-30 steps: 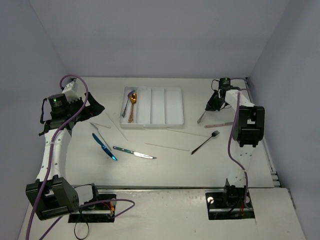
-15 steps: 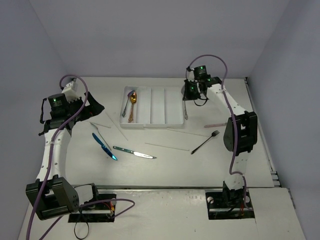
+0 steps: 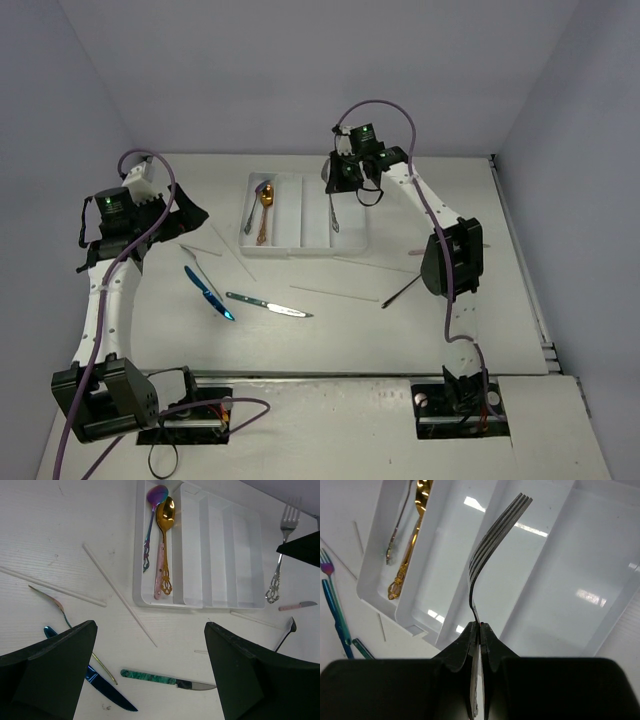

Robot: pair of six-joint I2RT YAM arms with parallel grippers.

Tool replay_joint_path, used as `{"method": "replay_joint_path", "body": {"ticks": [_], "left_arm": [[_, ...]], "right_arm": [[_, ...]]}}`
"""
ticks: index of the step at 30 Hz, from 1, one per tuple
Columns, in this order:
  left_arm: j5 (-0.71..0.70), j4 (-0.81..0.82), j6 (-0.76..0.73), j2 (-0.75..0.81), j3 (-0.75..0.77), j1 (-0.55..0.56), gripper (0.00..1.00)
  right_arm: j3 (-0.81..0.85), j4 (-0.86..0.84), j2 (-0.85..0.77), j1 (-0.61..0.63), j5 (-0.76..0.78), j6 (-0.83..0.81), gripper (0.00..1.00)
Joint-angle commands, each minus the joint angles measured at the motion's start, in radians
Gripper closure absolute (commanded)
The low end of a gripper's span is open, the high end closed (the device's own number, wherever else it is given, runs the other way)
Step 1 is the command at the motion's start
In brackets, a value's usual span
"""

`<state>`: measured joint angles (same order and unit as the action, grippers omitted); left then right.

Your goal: Sort the eating utensils into containers

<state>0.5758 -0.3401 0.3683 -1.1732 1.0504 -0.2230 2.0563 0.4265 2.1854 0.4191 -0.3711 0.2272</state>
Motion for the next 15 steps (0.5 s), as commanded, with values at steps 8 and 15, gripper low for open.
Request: {"method": "replay_joint_path", "body": {"ticks": [8, 15], "left_arm": [[0.013, 0.049, -0.013, 0.032, 0.018, -0.007, 0.11], [0.009, 0.053, -0.014, 0.038, 0.005, -0.007, 0.11]], "right_arm": [[0.008, -0.014, 0.076, -0.009, 0.068, 0.001, 1.0], [-0.004, -0.014, 0.112, -0.046, 0.092, 0.032, 1.0]]}}
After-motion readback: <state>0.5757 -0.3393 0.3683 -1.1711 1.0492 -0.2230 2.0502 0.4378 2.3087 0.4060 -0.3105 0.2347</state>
